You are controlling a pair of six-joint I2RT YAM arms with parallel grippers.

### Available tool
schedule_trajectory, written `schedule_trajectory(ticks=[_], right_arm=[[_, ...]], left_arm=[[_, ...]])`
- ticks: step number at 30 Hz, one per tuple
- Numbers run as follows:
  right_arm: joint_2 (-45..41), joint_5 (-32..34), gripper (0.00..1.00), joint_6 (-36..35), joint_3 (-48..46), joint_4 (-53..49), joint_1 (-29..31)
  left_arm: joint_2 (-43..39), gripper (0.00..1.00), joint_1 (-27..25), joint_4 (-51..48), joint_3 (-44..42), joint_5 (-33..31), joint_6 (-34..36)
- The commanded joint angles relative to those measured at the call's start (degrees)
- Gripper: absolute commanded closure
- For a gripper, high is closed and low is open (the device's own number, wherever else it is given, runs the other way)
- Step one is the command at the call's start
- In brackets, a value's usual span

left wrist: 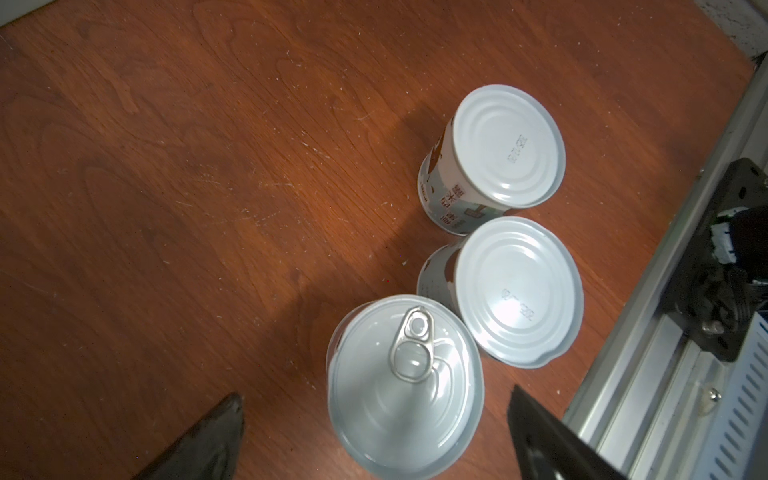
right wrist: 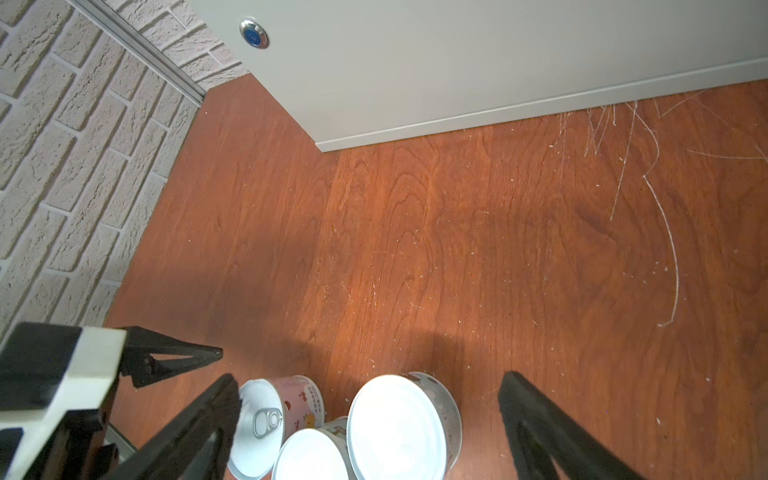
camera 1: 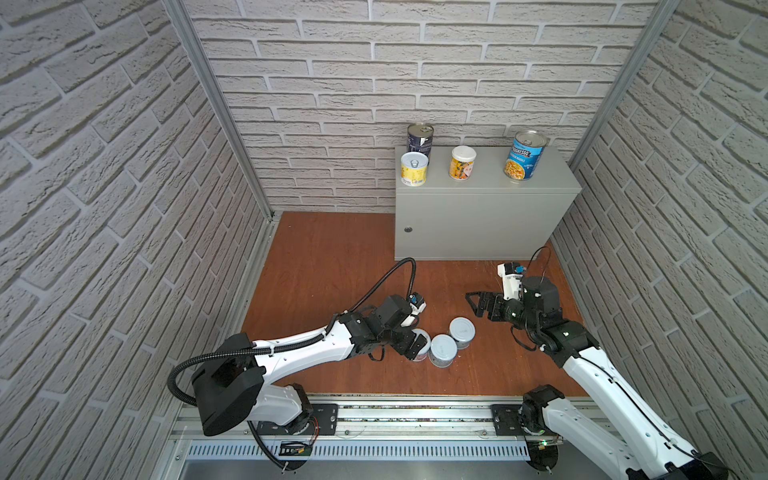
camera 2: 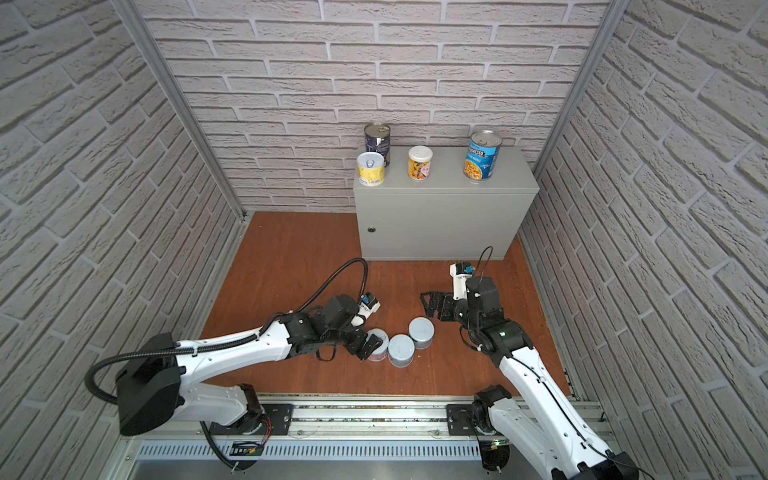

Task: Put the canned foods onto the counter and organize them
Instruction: 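Move the left gripper over the pink can while the right lowers nearby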

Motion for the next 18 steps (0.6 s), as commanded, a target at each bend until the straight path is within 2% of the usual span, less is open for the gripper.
schedule_trajectory(ticks=[1,10,18], right_arm=[[1.66,-2.6,0.02,1.99,2.26,3.42,0.28],[1.79,-2.67,0.0,2.83,2.0,3.21,0.21],[-0.41,-3.7,0.01,1.66,1.39,3.71,0.21]], left_arm=[[1.47,0.02,-0.6,0.51,0.4,1.96,0.11],[5.43,0.02,-0.6,-1.71,3.08,-0.93,-0.91],[6.36,0.02,-0.85,-2.38,3.85,-0.11,-0.83]])
